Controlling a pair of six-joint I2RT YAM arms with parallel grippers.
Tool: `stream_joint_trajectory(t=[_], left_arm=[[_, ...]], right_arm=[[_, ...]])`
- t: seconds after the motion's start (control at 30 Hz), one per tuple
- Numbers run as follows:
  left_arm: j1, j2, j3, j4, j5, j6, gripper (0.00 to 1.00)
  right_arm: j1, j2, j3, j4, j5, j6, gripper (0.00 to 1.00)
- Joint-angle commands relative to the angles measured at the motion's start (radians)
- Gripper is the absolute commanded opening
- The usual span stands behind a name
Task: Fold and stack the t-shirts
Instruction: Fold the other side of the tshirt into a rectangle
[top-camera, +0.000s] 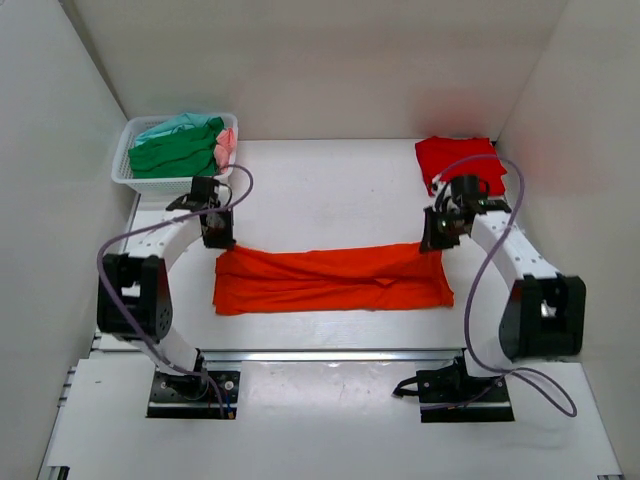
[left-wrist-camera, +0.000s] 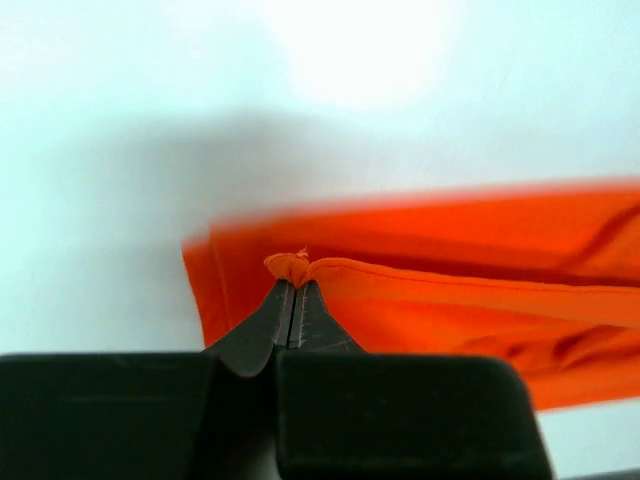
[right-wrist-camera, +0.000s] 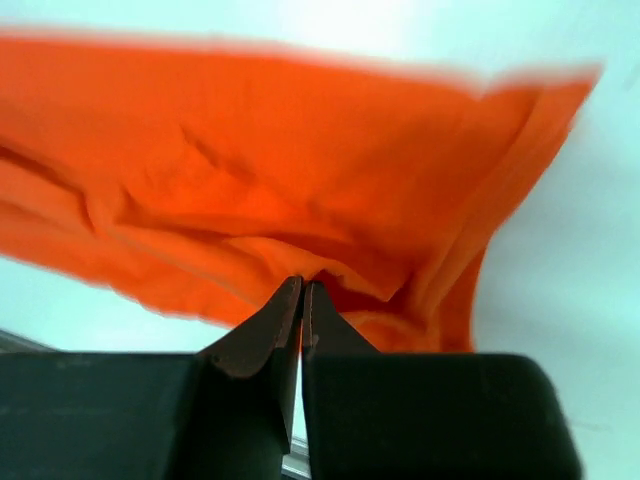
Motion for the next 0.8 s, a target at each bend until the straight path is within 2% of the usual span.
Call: stream_joint_trajectory(t=[0.0, 0.17, 0.33, 0.57, 0.67, 0.77], left_arm=[[0.030, 0.126, 0.229, 0.056, 0.045, -0.017, 0.00], [0.035, 0.258, 0.445, 0.056, 0.048, -0.034, 0.00], [0.056, 0.335, 0.547, 0.116, 0.049, -0.046, 0.00], [0.071, 0.404, 0.570, 0.137, 0.052, -0.040, 0.00], [0.073, 0.387, 0.529, 0.145, 0.042, -0.037, 0.00], [0.077, 0.363, 0.455, 0.182, 0.037, -0.035, 0.00]], right_arm=[[-0.014, 0.165, 0.268, 0.092, -0.001, -0.014, 0.00], [-0.029, 0.378, 0.593, 0.041, 0.028, -0.054, 0.00], [-0.028, 0.563, 0.833, 0.018, 0.054, -0.075, 0.00], [-0.020, 0.687, 0.928, 0.031, 0.062, -0.081, 0.00], [-0.006, 0.679, 0.889, 0.044, 0.077, -0.083, 0.00], [0.013, 0.623, 0.772, 0.069, 0.085, -0.074, 0.00]])
